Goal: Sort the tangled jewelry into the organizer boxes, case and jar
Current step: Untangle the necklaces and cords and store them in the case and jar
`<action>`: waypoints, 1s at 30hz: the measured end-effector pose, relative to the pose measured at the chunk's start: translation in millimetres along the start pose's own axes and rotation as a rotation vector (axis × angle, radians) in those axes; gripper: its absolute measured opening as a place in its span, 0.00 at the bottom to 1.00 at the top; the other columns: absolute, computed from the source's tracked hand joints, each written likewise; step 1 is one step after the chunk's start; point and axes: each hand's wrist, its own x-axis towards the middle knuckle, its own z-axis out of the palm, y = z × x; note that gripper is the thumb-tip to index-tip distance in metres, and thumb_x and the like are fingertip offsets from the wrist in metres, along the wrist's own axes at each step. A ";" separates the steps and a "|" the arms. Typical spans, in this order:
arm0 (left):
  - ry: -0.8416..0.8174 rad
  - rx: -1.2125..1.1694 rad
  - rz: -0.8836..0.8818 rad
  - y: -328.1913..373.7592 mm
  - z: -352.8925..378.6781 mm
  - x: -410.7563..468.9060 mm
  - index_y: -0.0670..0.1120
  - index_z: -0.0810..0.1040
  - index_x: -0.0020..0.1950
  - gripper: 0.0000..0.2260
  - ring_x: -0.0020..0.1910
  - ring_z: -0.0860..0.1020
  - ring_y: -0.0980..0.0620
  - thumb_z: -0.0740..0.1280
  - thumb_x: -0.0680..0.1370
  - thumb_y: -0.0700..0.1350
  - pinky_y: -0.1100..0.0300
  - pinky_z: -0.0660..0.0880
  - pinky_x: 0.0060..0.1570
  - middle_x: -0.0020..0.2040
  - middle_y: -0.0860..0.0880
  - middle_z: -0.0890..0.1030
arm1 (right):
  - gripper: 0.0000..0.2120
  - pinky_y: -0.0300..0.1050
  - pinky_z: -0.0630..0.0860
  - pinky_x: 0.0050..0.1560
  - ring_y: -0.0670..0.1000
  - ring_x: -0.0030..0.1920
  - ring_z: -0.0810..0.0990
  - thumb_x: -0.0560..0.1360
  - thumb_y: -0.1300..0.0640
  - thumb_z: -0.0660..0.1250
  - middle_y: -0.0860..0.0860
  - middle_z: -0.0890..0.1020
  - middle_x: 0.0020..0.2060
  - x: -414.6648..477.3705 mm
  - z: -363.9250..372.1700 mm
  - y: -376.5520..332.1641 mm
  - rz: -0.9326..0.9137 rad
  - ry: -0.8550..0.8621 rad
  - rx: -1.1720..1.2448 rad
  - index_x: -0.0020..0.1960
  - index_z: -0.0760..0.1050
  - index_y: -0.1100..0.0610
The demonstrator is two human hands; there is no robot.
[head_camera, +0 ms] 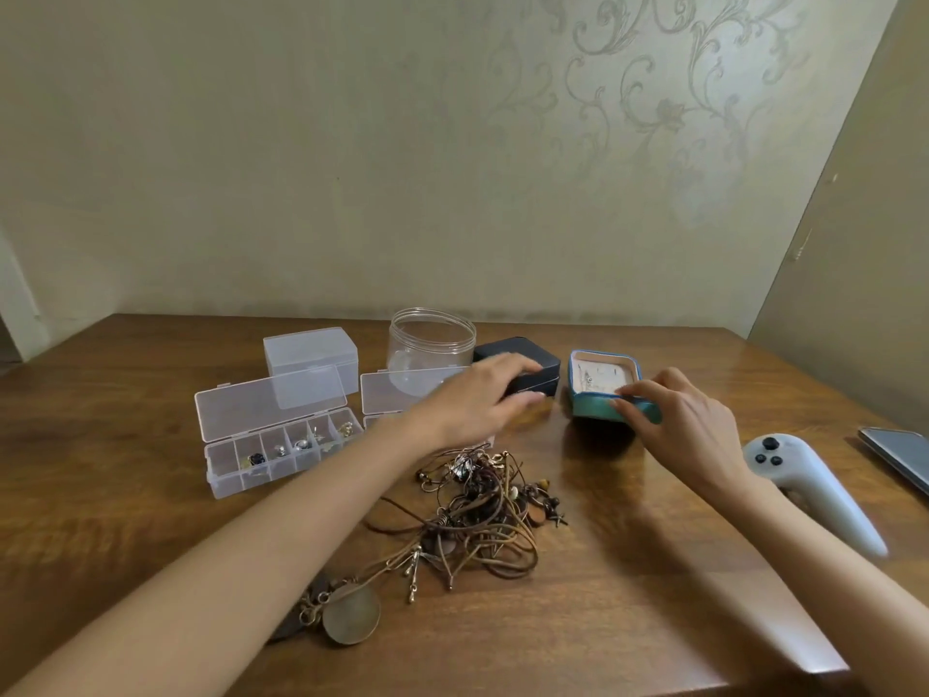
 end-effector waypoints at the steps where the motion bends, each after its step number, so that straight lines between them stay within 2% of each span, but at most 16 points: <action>1: 0.011 -0.008 -0.024 -6.1 -4.9 -3.3 0.44 0.69 0.69 0.18 0.66 0.70 0.51 0.60 0.81 0.48 0.60 0.66 0.61 0.68 0.47 0.72 | 0.14 0.44 0.69 0.34 0.57 0.41 0.80 0.76 0.43 0.64 0.51 0.76 0.49 0.0 -0.4 -0.7 -0.006 0.010 0.004 0.55 0.80 0.49; 3: 0.019 0.002 -0.074 -17.4 -11.0 -10.4 0.45 0.70 0.68 0.17 0.66 0.70 0.51 0.60 0.81 0.47 0.62 0.65 0.60 0.68 0.48 0.72 | 0.15 0.44 0.66 0.34 0.57 0.43 0.80 0.76 0.43 0.64 0.51 0.78 0.51 0.8 -1.2 -2.7 -0.011 0.027 0.004 0.57 0.80 0.48; 6: 0.015 0.027 -0.118 -29.6 -12.9 -20.4 0.46 0.70 0.68 0.16 0.68 0.69 0.52 0.60 0.81 0.48 0.57 0.66 0.64 0.69 0.49 0.72 | 0.16 0.43 0.65 0.35 0.57 0.44 0.80 0.75 0.43 0.65 0.51 0.78 0.52 0.8 1.0 -5.2 -0.022 0.023 -0.012 0.58 0.79 0.48; 10: 0.012 0.041 -0.123 -33.9 -12.2 -28.9 0.48 0.70 0.67 0.15 0.68 0.69 0.53 0.59 0.81 0.48 0.60 0.65 0.63 0.69 0.50 0.71 | 0.18 0.44 0.68 0.34 0.58 0.41 0.81 0.74 0.45 0.68 0.52 0.79 0.51 -3.6 5.6 -3.4 -0.043 0.051 -0.002 0.62 0.78 0.49; 13: 0.017 0.057 -0.123 -33.0 -15.0 -31.4 0.48 0.70 0.67 0.15 0.68 0.69 0.53 0.60 0.81 0.47 0.60 0.65 0.62 0.69 0.51 0.71 | 0.17 0.44 0.70 0.30 0.59 0.36 0.80 0.73 0.49 0.71 0.54 0.79 0.50 -7.5 4.1 -3.6 -0.064 0.141 0.029 0.60 0.79 0.52; 15: 0.029 0.068 -0.134 -33.0 -17.7 -32.8 0.48 0.72 0.65 0.14 0.66 0.70 0.53 0.61 0.80 0.47 0.58 0.67 0.62 0.66 0.51 0.74 | 0.15 0.43 0.70 0.28 0.58 0.34 0.80 0.73 0.53 0.72 0.55 0.79 0.50 -11.3 -1.3 -9.0 -0.110 0.240 0.077 0.58 0.79 0.54; 17: 0.012 0.083 -0.128 -33.9 -20.5 -33.6 0.47 0.76 0.59 0.10 0.58 0.75 0.52 0.65 0.78 0.46 0.59 0.72 0.56 0.58 0.51 0.78 | 0.11 0.44 0.73 0.27 0.53 0.35 0.80 0.73 0.57 0.71 0.53 0.80 0.49 -14.6 -5.7 -23.6 -0.238 0.261 0.168 0.54 0.80 0.54; 18: -0.034 0.088 -0.125 -33.4 -21.8 -34.5 0.47 0.77 0.56 0.08 0.54 0.77 0.53 0.66 0.77 0.46 0.61 0.74 0.52 0.54 0.50 0.79 | 0.08 0.43 0.74 0.29 0.49 0.36 0.79 0.73 0.58 0.71 0.49 0.80 0.47 -15.2 -6.8 -34.6 -0.306 0.207 0.239 0.52 0.80 0.53; 20: -0.213 0.077 -0.144 -29.4 -22.0 -38.8 0.47 0.76 0.56 0.11 0.49 0.76 0.54 0.70 0.75 0.46 0.63 0.73 0.48 0.50 0.51 0.79 | 0.07 0.33 0.70 0.36 0.38 0.36 0.75 0.74 0.59 0.70 0.42 0.79 0.42 -13.9 -4.5 -59.6 -0.357 -0.028 0.357 0.50 0.82 0.50; 22: -0.379 0.108 -0.166 -28.0 -18.1 -45.0 0.46 0.75 0.59 0.17 0.50 0.75 0.54 0.72 0.72 0.48 0.63 0.72 0.49 0.53 0.51 0.77 | 0.06 0.29 0.67 0.39 0.36 0.37 0.73 0.75 0.55 0.69 0.41 0.78 0.42 -8.4 7.3 -80.8 -0.311 -0.280 0.357 0.50 0.82 0.49; 23: -0.416 0.140 -0.165 -28.9 -15.9 -48.2 0.47 0.74 0.59 0.19 0.51 0.74 0.55 0.73 0.71 0.49 0.64 0.71 0.49 0.54 0.52 0.75 | 0.06 0.30 0.67 0.39 0.37 0.38 0.73 0.75 0.54 0.69 0.42 0.79 0.43 -4.5 14.2 -88.3 -0.277 -0.352 0.345 0.51 0.82 0.49; 26: -0.435 0.165 -0.136 -36.4 -13.3 -56.5 0.47 0.76 0.53 0.13 0.49 0.72 0.56 0.73 0.71 0.48 0.61 0.72 0.50 0.50 0.54 0.72 | 0.07 0.32 0.70 0.38 0.39 0.39 0.75 0.74 0.50 0.69 0.42 0.80 0.42 7.8 27.5 -102.3 -0.201 -0.495 0.334 0.52 0.80 0.47; 30: -0.460 0.092 -0.172 -50.0 -22.3 -65.3 0.49 0.77 0.45 0.05 0.48 0.73 0.57 0.72 0.73 0.46 0.60 0.73 0.51 0.47 0.54 0.74 | 0.07 0.32 0.69 0.36 0.38 0.38 0.74 0.73 0.52 0.70 0.40 0.75 0.38 16.9 31.6 -107.7 -0.219 -0.636 0.298 0.51 0.79 0.47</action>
